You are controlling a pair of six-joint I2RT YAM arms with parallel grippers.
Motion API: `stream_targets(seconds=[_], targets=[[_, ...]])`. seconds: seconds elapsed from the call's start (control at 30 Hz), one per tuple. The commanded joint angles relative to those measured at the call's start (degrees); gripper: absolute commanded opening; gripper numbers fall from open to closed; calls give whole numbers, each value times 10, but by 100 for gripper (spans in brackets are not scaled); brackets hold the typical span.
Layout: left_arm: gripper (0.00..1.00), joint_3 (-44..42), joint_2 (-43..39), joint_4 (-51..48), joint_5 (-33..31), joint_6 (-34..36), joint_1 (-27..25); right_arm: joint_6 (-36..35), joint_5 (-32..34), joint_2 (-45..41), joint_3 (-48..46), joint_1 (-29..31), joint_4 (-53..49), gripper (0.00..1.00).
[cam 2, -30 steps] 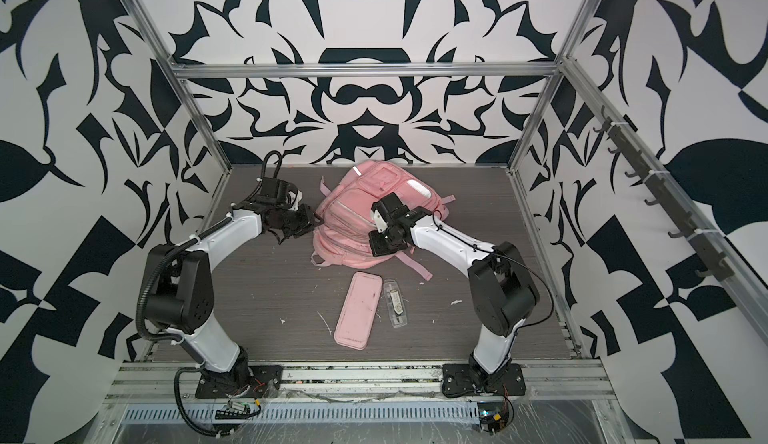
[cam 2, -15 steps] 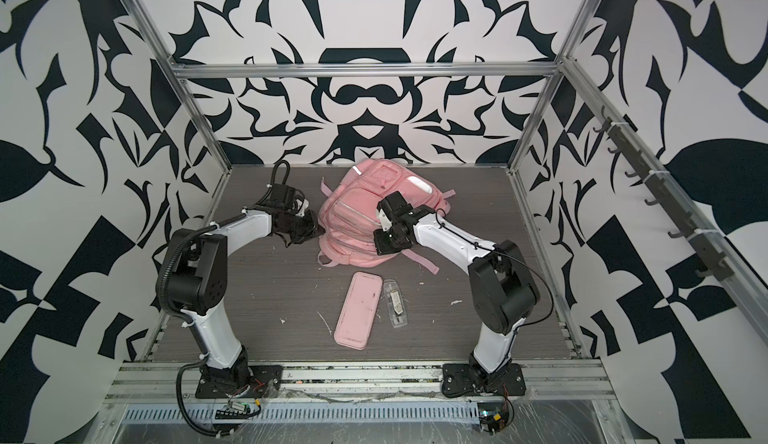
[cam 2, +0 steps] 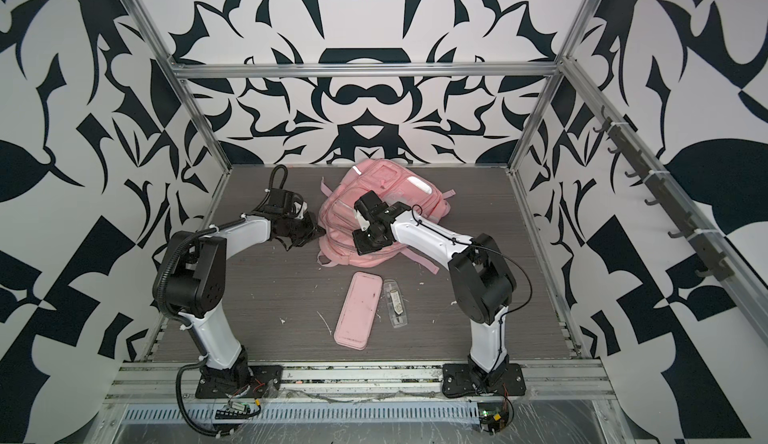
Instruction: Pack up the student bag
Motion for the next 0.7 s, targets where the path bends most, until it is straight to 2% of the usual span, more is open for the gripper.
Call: stream_targets(seconds=[0.0, 0.23, 0.4, 0.47, 0.6, 0.67], targets=[[0, -12, -16, -1, 28, -10, -13, -1, -23, 9, 60, 14, 25, 0], [0, -20, -17, 4, 29, -18, -26, 4, -27, 71, 127, 14, 23, 0], [2, -19, -20, -2, 31, -11, -30, -1, -16, 66, 121, 11, 20, 0], [9, -11, -22, -16, 30, -1, -29, -5, -7, 51, 105, 7, 19, 0], [34, 11, -28, -46, 15, 21, -23, -6, -2, 15, 69, -12, 20, 0], [41, 23, -30, -58, 9, 29, -19, -7, 0, -5, 45, -23, 22, 0]])
